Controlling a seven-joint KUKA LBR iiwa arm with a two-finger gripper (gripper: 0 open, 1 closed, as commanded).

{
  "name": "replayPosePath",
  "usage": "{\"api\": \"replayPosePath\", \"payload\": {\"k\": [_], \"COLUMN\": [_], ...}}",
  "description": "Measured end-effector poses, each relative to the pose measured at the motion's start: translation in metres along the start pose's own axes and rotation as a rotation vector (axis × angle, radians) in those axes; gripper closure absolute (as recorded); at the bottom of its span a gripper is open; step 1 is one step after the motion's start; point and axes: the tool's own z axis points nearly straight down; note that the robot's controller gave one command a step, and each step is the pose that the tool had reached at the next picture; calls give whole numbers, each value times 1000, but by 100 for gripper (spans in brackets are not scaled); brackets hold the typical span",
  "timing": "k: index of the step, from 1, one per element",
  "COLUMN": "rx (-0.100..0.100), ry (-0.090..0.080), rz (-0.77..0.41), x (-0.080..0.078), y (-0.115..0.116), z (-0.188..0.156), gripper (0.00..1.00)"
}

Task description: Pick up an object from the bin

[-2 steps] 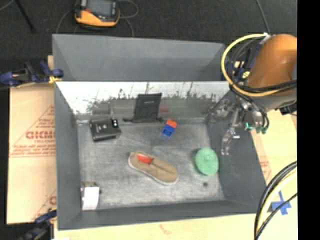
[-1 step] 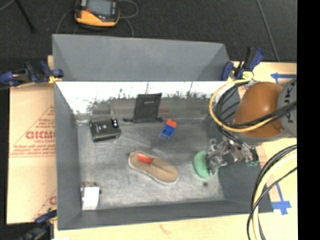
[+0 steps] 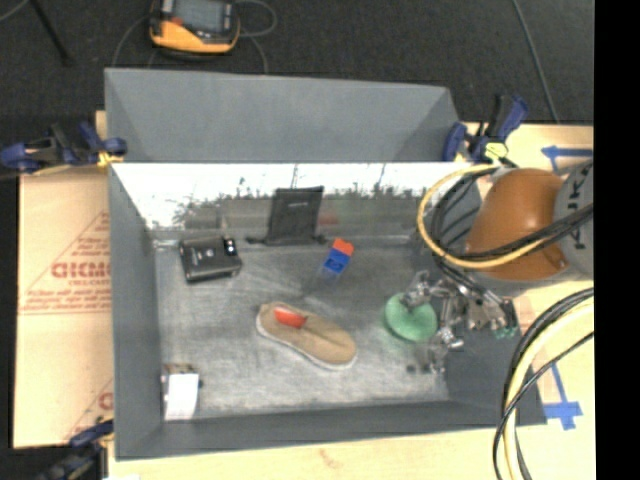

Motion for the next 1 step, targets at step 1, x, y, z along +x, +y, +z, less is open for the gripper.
{"api": "replayPosePath", "payload": {"k": [1], "rx": [5], "ry": [-17], "rz": [-3], "x": [-5], "y": [0], "z": [-3], "gripper": [100]}}
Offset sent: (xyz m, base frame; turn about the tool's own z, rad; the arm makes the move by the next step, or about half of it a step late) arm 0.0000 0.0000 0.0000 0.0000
